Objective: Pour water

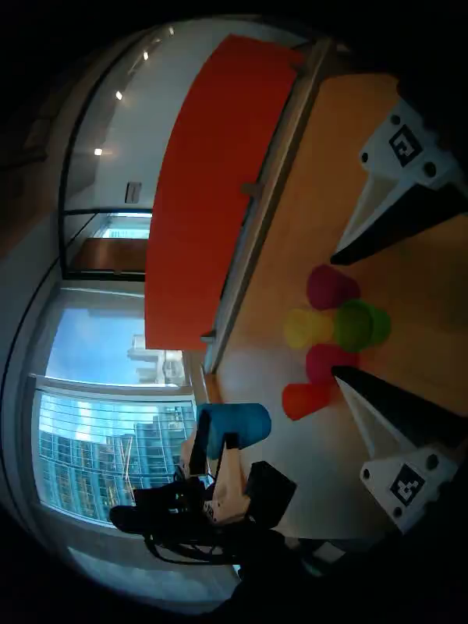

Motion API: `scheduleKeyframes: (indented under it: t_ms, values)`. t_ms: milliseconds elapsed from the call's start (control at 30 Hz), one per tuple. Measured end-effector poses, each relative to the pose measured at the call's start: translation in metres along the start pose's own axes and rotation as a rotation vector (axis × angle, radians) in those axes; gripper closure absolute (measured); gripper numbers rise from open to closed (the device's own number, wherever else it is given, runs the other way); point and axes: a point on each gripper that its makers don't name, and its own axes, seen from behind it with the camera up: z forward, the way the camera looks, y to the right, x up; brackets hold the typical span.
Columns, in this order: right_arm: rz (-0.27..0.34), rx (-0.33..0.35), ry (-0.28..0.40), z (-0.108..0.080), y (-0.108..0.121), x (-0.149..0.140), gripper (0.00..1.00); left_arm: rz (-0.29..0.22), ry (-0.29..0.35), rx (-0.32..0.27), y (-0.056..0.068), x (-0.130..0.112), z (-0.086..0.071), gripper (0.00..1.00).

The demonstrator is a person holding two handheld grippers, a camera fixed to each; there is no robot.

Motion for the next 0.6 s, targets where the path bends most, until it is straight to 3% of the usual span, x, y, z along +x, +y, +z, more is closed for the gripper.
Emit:
scheduleKeyframes:
  t_ms: [600]
  values:
    - [-0.022, 0.024, -0.021, 0.020, -0.008, -0.012, 0.01, -0.069, 0.064, 0.082, -0.036, 0.025, -0.015, 0.11]
